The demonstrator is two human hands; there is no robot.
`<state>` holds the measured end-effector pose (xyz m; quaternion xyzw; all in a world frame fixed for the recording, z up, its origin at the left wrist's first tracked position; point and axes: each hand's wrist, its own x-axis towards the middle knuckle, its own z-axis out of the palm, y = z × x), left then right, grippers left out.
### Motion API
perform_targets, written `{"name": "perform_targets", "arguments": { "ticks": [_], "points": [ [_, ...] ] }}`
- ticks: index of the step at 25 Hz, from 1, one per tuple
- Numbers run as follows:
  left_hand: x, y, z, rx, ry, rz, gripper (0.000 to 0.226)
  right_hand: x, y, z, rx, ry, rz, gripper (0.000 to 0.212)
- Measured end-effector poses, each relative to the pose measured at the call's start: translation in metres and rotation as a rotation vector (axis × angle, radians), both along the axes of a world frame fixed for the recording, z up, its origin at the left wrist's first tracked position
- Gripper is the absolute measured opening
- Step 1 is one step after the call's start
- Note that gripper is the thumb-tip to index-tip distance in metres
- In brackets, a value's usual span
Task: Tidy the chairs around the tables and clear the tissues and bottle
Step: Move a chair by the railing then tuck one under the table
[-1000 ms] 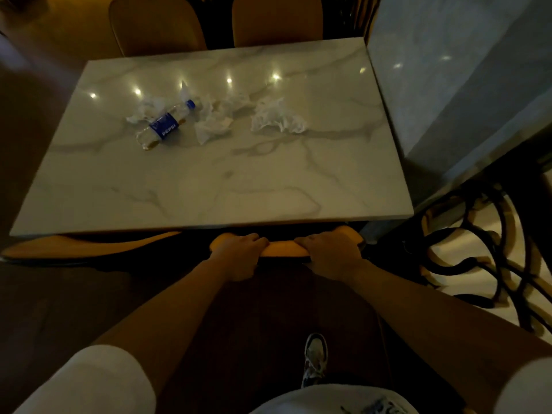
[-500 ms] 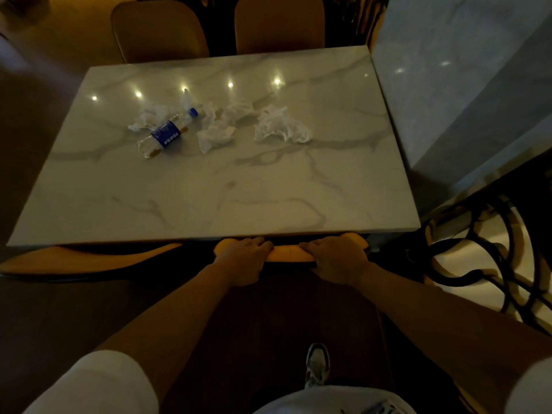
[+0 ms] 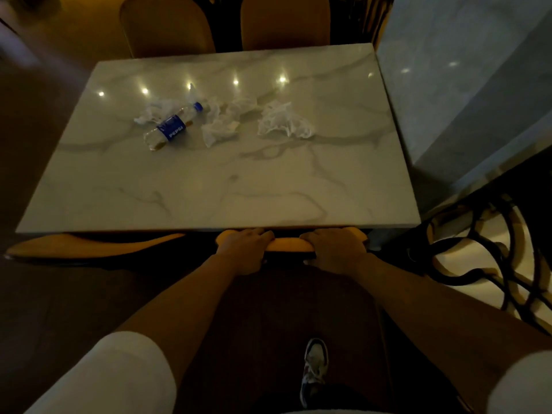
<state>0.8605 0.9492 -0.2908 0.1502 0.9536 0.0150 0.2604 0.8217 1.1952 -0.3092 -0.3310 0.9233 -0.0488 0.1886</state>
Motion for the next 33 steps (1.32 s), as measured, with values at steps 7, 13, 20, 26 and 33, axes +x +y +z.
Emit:
{"name": "perform_targets", "arguments": {
  "ticks": [7,13,20,26,33],
  "points": [
    [0.029,0.006,0.016,0.053,0.014,0.288,0.08,-0.004,-0.011,0.02,-0.025,-0.331,-0.083,0.101],
    [0.079,-0.048,0.049,0.164,0.153,0.486,0.055,0.021,-0.106,0.04,-0.146,-0.303,-0.021,0.068],
    [0.183,-0.204,0.079,0.153,0.242,0.84,0.064,0.096,-0.278,0.067,-0.172,-0.165,0.237,0.057],
    [0.266,-0.365,0.086,0.163,0.225,0.953,0.059,0.148,-0.448,0.095,-0.169,-0.044,0.299,0.066],
    [0.292,-0.519,0.093,0.202,0.24,0.95,0.055,0.166,-0.6,0.11,-0.157,-0.043,0.27,0.058]
  ]
}}
